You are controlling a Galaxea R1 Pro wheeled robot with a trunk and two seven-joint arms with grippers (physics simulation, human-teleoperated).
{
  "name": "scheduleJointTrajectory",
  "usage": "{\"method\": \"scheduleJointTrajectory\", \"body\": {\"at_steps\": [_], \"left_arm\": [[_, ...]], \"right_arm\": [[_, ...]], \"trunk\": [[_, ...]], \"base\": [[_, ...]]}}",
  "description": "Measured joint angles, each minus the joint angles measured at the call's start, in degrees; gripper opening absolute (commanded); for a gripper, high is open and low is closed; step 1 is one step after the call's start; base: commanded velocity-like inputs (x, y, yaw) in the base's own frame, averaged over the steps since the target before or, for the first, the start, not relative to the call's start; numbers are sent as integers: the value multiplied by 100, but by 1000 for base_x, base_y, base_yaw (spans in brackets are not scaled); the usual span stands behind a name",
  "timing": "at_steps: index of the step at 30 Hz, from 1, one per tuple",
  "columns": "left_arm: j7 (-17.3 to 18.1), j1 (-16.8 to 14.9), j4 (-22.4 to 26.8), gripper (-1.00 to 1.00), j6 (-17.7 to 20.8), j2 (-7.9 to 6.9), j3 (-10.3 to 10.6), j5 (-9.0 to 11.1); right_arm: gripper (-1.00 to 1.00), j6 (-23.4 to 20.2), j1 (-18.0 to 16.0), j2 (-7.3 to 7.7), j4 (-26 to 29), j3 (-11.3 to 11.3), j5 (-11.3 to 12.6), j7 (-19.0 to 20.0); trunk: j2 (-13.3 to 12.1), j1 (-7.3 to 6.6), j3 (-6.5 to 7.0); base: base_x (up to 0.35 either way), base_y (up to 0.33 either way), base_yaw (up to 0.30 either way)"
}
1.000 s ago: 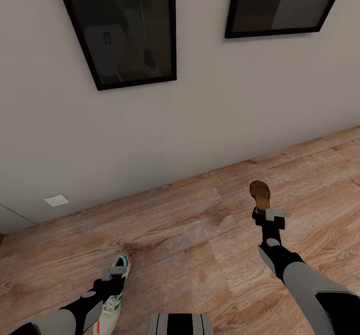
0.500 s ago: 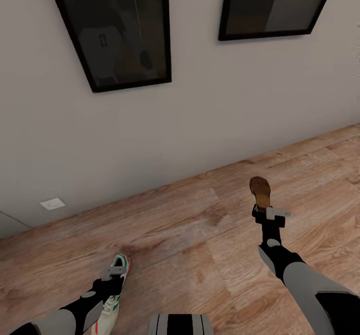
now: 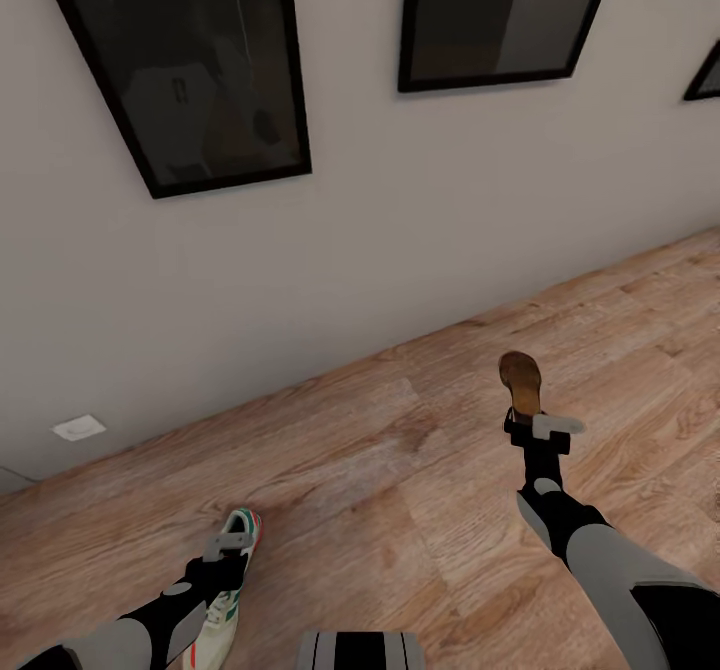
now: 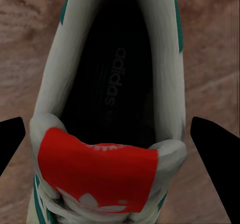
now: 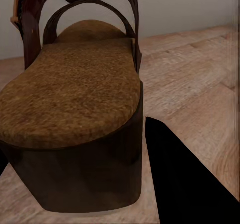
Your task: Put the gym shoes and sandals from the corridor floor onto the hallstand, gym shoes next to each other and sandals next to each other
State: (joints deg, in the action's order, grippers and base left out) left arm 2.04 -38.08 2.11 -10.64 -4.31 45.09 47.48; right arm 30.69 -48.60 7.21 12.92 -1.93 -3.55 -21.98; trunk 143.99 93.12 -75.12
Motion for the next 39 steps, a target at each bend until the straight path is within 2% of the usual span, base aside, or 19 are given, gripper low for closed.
{"method": "scheduleJointTrajectory", "body": {"at_steps": [13, 39], "left_arm": [[0, 2, 0, -100, 0, 0, 0, 0], [1, -1, 0, -100, 0, 0, 6, 0]], "right_arm": [[-100, 2, 0, 0, 0, 1, 1, 0], [-100, 1, 0, -9, -58, 5, 7, -12]], "trunk": [[0, 0, 96], [0, 0, 140]], "base": [[0, 0, -155], [0, 0, -7]]}}
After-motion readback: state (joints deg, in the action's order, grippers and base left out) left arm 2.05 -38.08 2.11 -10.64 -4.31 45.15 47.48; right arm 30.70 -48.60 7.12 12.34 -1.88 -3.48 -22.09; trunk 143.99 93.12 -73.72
